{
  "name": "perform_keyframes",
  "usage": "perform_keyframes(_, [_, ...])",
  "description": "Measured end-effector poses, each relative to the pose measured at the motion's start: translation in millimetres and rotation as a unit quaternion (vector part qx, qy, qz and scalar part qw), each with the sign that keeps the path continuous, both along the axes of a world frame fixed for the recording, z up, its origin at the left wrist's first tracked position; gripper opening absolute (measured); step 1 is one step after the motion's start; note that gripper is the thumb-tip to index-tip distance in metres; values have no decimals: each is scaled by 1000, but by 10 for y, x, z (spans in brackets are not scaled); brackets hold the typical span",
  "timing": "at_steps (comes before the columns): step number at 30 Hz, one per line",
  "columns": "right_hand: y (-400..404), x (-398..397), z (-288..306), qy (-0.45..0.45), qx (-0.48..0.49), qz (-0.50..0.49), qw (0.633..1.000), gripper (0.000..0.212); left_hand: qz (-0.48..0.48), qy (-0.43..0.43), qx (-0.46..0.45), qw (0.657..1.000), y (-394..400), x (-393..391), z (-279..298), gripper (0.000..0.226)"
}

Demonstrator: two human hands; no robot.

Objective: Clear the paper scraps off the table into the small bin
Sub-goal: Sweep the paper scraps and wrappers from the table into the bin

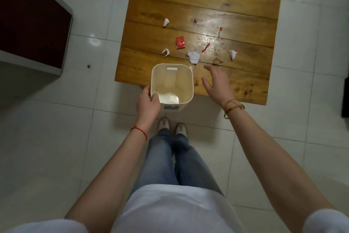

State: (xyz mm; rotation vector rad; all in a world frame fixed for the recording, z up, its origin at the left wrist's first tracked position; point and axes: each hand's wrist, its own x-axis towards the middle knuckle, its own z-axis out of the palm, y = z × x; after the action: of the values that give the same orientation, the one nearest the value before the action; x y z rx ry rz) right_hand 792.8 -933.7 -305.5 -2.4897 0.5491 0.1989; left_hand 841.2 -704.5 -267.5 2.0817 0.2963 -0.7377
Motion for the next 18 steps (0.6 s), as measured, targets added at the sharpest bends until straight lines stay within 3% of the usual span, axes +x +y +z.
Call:
perform_keyframes(8, [-36, 207, -341, -14, -17, 19, 1000, 44, -21, 36, -19, 999, 151, -165, -397, 47])
perform_keyframes(18, [-225, 738, -989, 41, -4, 46, 998, 54, 25, 187, -43, 981, 156, -276, -1105, 59])
